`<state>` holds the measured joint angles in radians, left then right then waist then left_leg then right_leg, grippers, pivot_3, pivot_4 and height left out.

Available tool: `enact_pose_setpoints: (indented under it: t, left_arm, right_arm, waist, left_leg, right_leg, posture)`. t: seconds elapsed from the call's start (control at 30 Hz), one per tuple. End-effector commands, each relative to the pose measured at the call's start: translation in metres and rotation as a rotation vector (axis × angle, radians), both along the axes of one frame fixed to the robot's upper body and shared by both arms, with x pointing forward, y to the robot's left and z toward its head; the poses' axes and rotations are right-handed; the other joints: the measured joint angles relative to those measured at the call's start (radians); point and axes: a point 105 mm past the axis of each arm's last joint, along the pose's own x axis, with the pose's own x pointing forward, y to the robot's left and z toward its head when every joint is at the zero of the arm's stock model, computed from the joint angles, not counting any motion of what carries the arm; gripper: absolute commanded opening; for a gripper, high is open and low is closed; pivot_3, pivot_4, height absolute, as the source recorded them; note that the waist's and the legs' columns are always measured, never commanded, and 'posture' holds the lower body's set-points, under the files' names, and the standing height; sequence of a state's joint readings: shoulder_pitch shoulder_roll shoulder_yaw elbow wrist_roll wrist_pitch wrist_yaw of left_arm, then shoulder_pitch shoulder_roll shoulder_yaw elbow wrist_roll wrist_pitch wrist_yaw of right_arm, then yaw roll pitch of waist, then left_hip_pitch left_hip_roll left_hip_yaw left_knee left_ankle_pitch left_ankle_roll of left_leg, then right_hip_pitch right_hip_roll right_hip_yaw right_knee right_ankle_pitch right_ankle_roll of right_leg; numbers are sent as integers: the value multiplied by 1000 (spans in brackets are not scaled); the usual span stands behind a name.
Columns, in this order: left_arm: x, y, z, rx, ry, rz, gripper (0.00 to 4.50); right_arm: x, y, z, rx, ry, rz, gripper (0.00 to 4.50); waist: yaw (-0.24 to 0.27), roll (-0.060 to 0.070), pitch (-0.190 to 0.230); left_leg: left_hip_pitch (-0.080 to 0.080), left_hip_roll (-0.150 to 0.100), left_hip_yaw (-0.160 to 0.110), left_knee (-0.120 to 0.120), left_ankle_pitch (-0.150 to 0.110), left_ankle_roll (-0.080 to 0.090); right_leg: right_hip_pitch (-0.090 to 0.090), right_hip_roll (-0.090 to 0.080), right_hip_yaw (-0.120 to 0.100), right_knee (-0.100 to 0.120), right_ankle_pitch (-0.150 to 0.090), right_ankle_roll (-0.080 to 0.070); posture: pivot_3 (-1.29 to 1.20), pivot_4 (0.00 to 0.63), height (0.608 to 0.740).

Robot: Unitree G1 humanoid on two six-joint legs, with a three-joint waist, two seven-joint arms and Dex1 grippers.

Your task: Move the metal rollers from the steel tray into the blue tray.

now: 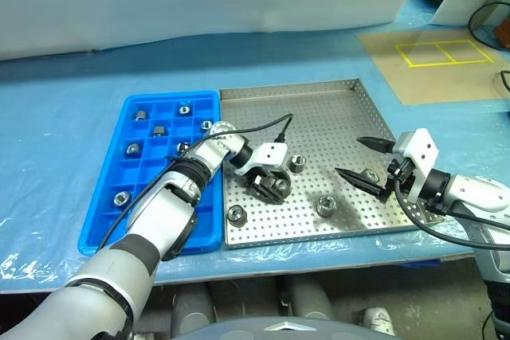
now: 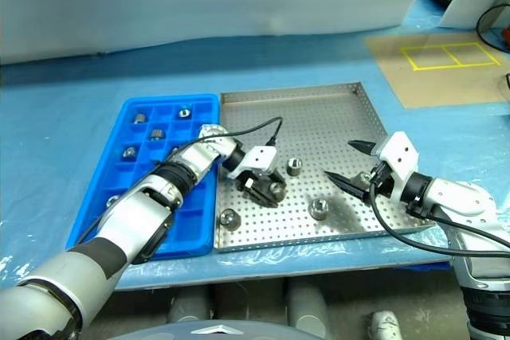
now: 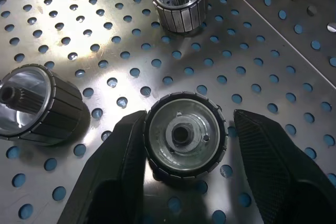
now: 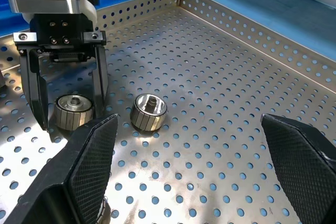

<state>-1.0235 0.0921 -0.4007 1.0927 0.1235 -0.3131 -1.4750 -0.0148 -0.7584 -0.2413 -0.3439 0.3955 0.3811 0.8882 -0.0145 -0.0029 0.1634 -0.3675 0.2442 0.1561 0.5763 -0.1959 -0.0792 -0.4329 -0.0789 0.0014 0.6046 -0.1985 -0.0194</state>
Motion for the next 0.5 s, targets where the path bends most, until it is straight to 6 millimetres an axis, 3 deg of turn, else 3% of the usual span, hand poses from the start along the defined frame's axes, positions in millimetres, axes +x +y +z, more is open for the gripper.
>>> enact_pose_setpoints:
  t: [0.03,0.1,0.33,0.5]
  left_arm:
    - [2,-3,9,-49,-34,-10,2189]
    - [3,-3,9,-44,-26,2,1758]
    - [8,-2,20,-116,-37,40,1758]
    - [16,5,50,-209,-46,60,1758]
  right_arm:
    - [-1,3,7,-5,-35,9,4500]
    - [0,3,7,-6,-36,10,4500]
    - [4,6,8,-2,-42,27,4500]
    - [13,13,16,5,-64,65,4500]
  waist:
    - [0,0,0]
    - [0,0,0]
    - [1,0,0]
    - [0,0,0]
  left_leg:
    - [0,0,0,0,0,0]
    - [0,0,0,0,0,0]
    - [0,0,0,0,0,0]
    - [0,0,0,0,0,0]
  right_leg:
    - [0,0,0,0,0,0]
    - [0,0,0,0,0,0]
    - [0,0,0,0,0,0]
    - [-1,0,0,0,0,0]
  posture:
    - [-427,150,740]
    - [-425,150,740]
    - [-400,150,740]
    - [-358,150,740]
